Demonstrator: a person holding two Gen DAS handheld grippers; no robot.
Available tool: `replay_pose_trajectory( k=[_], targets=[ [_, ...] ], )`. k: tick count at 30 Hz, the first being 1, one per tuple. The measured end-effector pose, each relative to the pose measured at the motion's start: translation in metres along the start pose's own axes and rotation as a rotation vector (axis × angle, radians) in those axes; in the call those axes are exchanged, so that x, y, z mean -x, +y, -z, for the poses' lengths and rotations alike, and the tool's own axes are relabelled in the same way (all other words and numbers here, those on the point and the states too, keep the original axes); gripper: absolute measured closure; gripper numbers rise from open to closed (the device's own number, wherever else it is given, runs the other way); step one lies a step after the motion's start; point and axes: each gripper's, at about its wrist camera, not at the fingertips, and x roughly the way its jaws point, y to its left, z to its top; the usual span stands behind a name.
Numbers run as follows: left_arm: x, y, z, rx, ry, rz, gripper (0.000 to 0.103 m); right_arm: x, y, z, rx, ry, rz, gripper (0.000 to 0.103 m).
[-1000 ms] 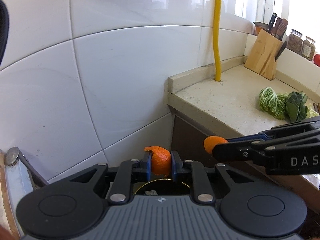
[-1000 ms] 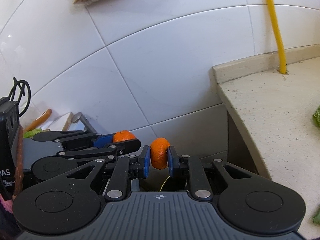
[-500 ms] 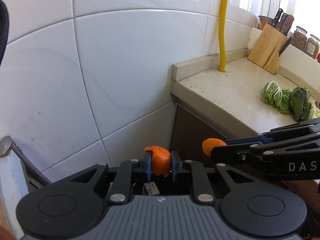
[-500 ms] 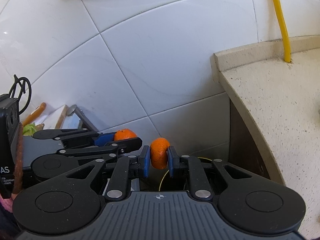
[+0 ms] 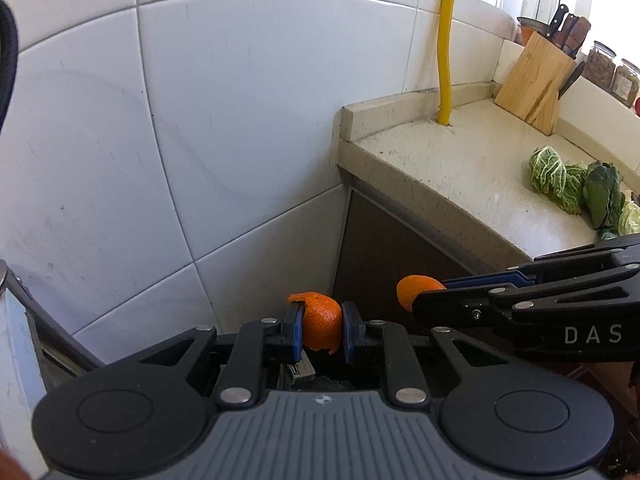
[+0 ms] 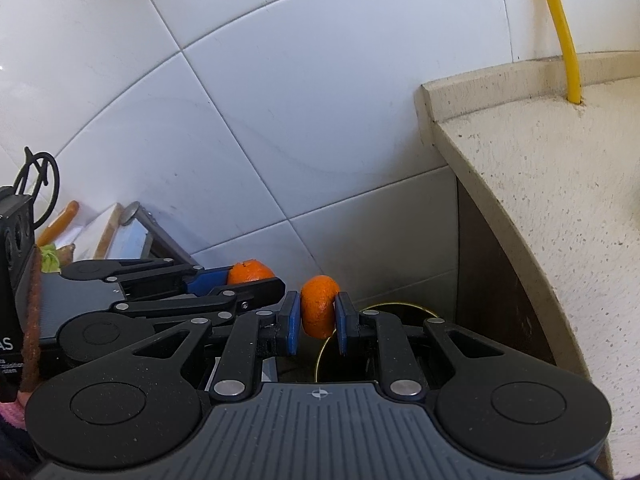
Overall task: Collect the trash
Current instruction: 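Carry both orange peels past the counter edge over the trash bin, then open both grippers to drop the orange peels into the bin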
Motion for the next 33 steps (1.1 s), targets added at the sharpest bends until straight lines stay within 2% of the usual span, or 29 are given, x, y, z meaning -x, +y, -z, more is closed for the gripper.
replay_pose_trajectory(
  k=[29,33],
  targets=[
    [-0.029,0.005,0.003,0.004,0.120,-0.001,0.085,-0.032,-0.015,0.007,-0.039,0.066,0.043,0.079],
    [-0.034,0.006,0.003,-0.001,0.140,-0.004,0.085,-0.039,-0.020,0.009,-0.048,0.083,0.055,0.075]
  ],
)
